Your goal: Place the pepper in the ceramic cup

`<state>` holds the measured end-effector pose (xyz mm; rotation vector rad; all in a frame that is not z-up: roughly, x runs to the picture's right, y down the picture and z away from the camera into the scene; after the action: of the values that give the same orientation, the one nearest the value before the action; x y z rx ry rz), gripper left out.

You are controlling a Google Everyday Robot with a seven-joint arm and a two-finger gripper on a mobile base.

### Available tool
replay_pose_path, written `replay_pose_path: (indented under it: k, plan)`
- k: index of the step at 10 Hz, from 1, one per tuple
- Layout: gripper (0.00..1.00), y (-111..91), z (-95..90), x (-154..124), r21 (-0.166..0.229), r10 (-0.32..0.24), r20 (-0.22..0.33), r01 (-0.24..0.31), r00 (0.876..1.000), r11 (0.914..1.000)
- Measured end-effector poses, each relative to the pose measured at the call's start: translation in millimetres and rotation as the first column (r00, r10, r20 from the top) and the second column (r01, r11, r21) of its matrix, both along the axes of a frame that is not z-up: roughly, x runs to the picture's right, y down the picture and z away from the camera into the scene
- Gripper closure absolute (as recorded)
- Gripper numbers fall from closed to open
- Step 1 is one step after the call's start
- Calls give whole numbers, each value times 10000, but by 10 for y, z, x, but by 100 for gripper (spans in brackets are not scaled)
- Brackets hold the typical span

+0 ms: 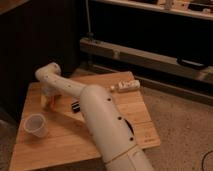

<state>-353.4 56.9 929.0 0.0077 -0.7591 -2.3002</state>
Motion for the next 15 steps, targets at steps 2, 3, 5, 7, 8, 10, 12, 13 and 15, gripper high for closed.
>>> replay_pose_path:
  k: [2,3,5,7,8,10,12,13,15]
  plan:
    - [20,-216,-450,-74,1248,-249,-179,269,9995,9918]
    - [20,-359,-669,-92,1666,-306,-298,352,9991,9854]
    - [20,-449,-818,-97,1916,-359,-388,427,9986,9805]
    - [20,-453,-817,-93,1912,-345,-390,413,9986,9807]
    - [20,-452,-822,-102,1910,-346,-376,412,9987,9807]
    - [20,-456,-820,-98,1910,-335,-380,401,9987,9808]
    - [20,-440,-782,-118,1692,-296,-349,351,9990,9850]
    - [20,-412,-730,-133,1468,-320,-255,354,9992,9885]
    - [20,-254,-436,-186,726,-293,-66,297,9995,9969]
